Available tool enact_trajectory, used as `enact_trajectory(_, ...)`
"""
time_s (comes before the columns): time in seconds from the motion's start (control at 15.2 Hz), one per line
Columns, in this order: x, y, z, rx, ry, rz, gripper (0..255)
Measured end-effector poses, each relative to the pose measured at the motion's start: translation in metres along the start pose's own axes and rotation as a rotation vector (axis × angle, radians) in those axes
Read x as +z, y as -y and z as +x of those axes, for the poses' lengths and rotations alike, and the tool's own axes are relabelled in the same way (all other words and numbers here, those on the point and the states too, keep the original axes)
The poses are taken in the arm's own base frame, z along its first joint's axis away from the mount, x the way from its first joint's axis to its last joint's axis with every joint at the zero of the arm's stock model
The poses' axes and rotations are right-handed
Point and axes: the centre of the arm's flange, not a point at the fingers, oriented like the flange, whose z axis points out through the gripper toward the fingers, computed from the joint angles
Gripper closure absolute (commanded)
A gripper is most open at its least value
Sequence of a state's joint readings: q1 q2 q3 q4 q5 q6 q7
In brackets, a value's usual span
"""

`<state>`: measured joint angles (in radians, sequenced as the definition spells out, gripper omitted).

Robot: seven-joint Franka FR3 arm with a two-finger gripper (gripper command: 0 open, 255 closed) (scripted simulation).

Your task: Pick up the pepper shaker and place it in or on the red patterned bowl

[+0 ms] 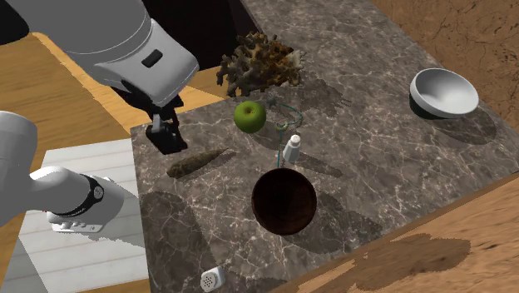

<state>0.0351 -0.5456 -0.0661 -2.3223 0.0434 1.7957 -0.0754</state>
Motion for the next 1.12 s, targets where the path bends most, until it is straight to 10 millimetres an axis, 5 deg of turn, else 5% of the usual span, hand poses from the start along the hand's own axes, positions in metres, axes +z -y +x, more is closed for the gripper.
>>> enact_trajectory(1.12,0.112,-0.012,0.190,-0.062,-0.022,0.015,0)
